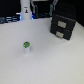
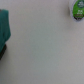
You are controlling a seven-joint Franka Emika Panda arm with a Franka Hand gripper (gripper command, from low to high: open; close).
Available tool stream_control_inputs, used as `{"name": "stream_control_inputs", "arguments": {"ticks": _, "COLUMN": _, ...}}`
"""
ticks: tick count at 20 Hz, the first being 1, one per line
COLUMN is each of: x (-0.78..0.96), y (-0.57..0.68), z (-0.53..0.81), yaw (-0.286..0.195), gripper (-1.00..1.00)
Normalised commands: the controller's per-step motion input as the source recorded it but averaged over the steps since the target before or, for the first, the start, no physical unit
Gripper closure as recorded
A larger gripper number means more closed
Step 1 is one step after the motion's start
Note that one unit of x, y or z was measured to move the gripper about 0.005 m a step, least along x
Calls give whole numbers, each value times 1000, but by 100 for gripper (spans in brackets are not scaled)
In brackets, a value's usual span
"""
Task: Open the kcup holder, insert the kcup into the holder, and close the kcup holder
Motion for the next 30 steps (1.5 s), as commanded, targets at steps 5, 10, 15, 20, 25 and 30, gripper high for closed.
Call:
{"name": "stream_control_inputs", "arguments": {"ticks": 5, "x": -203, "y": 525, "z": 164, "yaw": -199, "gripper": -100}}
{"name": "stream_control_inputs", "arguments": {"ticks": 10, "x": -219, "y": 628, "z": 106, "yaw": -219, "gripper": -100}}
{"name": "stream_control_inputs", "arguments": {"ticks": 15, "x": -217, "y": 660, "z": 7, "yaw": -213, "gripper": -100}}
{"name": "stream_control_inputs", "arguments": {"ticks": 20, "x": -251, "y": 689, "z": -3, "yaw": -192, "gripper": -100}}
{"name": "stream_control_inputs", "arguments": {"ticks": 25, "x": -263, "y": 700, "z": -58, "yaw": -188, "gripper": -100}}
{"name": "stream_control_inputs", "arguments": {"ticks": 30, "x": -275, "y": 679, "z": -165, "yaw": -176, "gripper": -100}}
